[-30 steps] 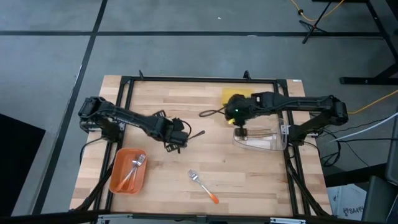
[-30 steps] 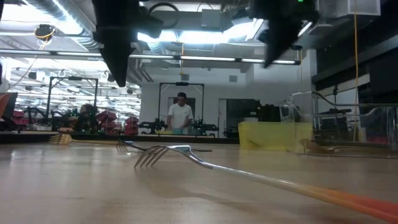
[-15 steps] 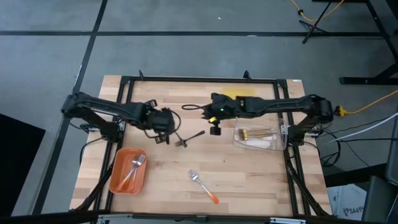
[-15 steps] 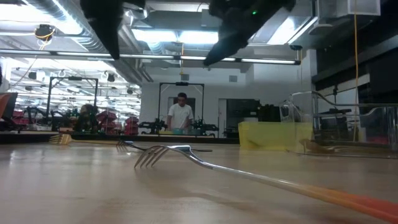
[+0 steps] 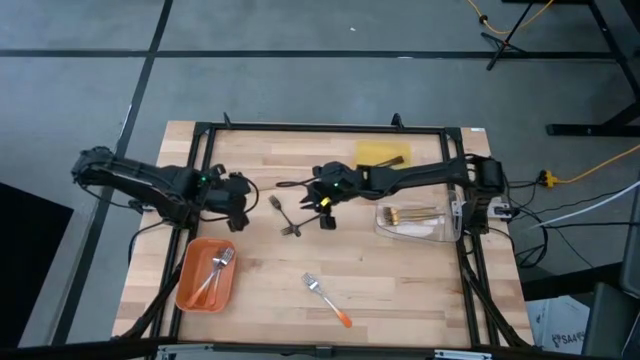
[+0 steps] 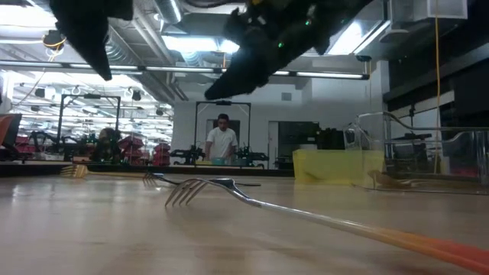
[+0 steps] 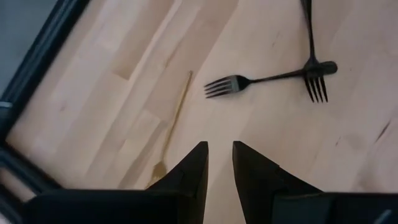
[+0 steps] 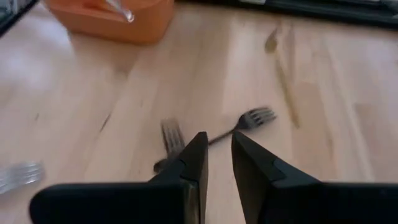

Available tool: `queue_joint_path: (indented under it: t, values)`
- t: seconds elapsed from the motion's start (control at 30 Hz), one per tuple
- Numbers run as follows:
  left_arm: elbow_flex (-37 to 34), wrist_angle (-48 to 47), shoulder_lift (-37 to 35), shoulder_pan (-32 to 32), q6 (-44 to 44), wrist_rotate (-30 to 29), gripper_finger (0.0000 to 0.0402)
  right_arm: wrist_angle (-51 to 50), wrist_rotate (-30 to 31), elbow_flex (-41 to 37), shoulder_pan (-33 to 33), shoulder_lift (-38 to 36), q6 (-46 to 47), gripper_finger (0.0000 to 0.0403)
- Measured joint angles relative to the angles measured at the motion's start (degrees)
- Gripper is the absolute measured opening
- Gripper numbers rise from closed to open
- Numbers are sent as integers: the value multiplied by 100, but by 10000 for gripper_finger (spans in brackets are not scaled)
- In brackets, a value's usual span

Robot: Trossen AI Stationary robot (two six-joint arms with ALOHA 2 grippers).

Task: Sort silverware by color (type)
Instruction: Put the black fork into the yellow bin

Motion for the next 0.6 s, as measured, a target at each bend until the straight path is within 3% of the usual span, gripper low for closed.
queue_joint_path:
  t: [0.27, 0.6]
  values:
    - [-826, 940, -429, -85, -6, 44, 68, 235, -164, -4, 4, 594, -2, 62]
    - [-1007, 1296, -426, -82, 4, 50, 68, 651, -353, -1, 4, 1232, 8, 62]
